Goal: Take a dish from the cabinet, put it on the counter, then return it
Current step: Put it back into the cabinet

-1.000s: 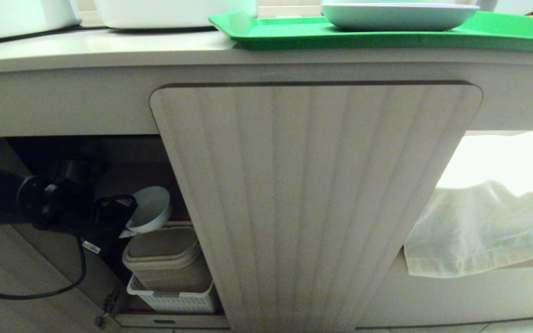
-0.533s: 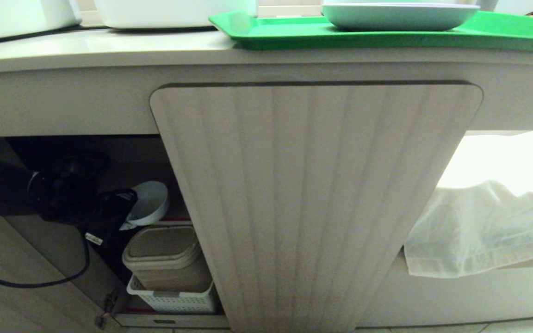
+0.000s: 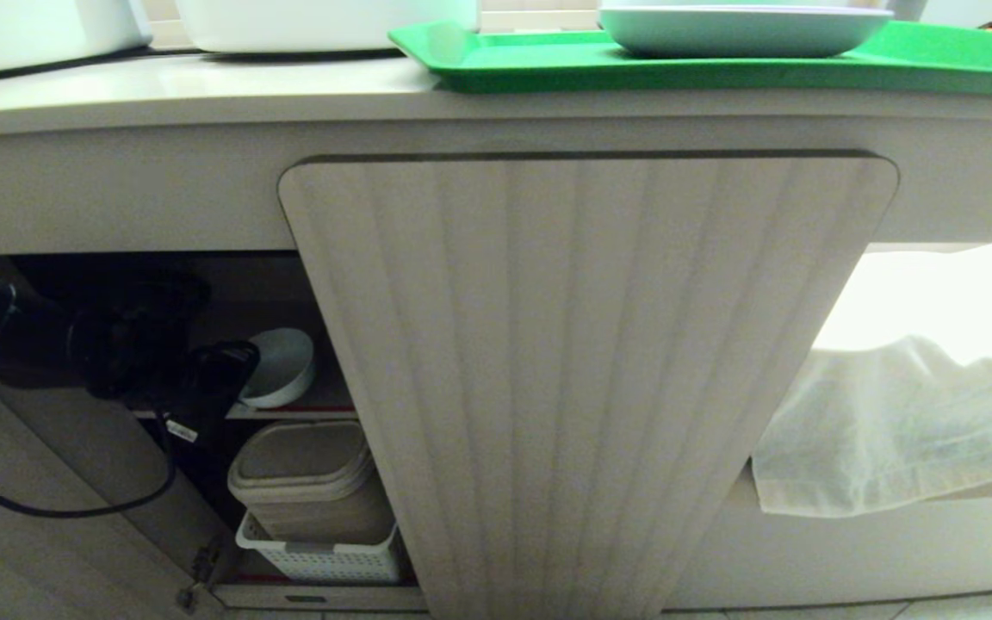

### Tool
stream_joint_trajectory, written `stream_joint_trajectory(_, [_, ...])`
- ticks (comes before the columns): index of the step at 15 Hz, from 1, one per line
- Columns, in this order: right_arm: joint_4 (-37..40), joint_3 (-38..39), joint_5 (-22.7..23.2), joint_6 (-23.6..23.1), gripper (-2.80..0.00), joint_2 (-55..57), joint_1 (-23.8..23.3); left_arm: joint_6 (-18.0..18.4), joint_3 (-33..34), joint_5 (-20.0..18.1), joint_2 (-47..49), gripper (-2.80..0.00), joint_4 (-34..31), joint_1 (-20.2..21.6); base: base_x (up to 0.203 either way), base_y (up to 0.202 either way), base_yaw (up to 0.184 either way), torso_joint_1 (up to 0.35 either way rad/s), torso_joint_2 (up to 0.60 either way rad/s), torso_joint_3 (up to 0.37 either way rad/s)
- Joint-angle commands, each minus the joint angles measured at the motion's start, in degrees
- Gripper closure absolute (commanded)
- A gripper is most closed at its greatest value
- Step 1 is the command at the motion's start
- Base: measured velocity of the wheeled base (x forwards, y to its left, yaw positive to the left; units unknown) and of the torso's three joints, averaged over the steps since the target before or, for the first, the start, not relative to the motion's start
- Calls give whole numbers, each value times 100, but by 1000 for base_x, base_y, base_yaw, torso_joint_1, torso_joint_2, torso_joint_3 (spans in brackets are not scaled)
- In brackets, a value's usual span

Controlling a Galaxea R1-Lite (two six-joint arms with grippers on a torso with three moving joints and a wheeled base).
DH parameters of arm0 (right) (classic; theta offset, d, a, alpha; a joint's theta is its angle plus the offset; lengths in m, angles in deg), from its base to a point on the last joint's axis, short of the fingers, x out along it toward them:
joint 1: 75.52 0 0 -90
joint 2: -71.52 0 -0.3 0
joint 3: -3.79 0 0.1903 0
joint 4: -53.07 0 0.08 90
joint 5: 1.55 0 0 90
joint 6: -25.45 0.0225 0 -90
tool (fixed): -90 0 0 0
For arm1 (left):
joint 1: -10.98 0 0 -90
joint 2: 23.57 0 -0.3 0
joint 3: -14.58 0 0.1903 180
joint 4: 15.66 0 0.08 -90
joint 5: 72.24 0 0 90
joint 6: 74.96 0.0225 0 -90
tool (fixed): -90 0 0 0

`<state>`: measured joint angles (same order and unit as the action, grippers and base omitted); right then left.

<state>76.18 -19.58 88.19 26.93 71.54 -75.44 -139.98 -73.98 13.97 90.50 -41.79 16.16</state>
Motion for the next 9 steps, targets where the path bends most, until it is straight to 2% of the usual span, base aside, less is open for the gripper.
stream_joint_trajectory(1, [-1,0,-1,1,0,6,1,-37,-134,1,71,0,-5,0,0,0,0,0,0,0])
stream_joint_trajectory(5, [-1,0,-1,1,0,6,1,14,-239,43,195,0,-31,0,0,0,0,0,0,0])
stream_joint_trajectory(9, [-1,0,-1,1,0,6,1,252,-343,89,290,0,-31,0,0,0,0,0,0,0])
